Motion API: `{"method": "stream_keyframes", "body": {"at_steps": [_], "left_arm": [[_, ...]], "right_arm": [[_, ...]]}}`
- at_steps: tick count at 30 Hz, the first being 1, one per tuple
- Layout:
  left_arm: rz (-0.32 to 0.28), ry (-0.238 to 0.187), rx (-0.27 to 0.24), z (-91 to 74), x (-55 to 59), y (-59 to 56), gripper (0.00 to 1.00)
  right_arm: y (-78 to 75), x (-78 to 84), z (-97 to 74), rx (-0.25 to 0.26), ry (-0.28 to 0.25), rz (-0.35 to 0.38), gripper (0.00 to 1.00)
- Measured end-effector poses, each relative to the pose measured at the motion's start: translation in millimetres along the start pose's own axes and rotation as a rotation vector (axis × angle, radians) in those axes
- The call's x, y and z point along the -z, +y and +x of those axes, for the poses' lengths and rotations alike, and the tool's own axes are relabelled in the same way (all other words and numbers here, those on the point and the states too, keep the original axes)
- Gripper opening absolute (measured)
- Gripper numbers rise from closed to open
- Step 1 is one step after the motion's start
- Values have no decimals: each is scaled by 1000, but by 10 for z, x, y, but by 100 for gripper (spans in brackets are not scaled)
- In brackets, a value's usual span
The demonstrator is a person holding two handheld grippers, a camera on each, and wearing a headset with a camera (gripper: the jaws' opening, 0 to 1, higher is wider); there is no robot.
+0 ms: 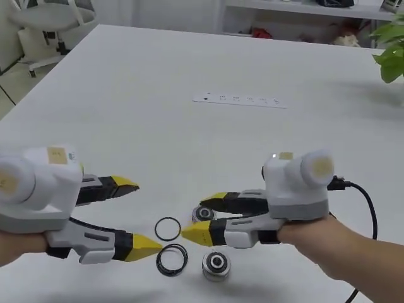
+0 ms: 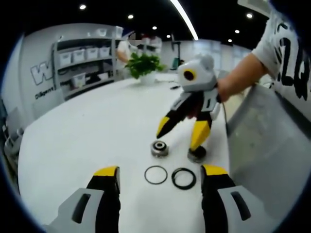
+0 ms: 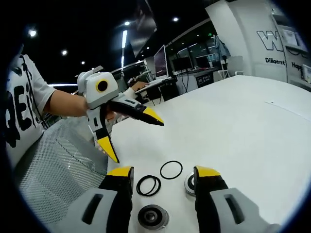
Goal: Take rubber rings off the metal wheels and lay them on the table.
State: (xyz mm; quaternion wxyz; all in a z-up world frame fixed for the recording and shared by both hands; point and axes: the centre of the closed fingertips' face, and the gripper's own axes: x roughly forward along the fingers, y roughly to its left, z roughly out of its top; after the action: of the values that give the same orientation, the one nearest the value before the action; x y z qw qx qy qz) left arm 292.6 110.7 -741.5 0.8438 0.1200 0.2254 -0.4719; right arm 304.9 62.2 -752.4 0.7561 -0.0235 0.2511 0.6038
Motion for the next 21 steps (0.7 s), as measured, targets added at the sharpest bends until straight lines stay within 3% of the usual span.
{"method": "stream_keyframes", "body": {"at_steps": [9, 16, 21], "left_arm": [[5, -14, 3, -54, -54, -18, 73], [11, -12, 5, -75, -39, -33, 77], [14, -10, 12, -82, -18, -62, 81]], "right_arm": [[-31, 9, -241, 28, 0, -72, 63], [-116, 93, -475, 72, -9, -84, 69], [-143, 207, -590, 101, 14, -119, 73]]}}
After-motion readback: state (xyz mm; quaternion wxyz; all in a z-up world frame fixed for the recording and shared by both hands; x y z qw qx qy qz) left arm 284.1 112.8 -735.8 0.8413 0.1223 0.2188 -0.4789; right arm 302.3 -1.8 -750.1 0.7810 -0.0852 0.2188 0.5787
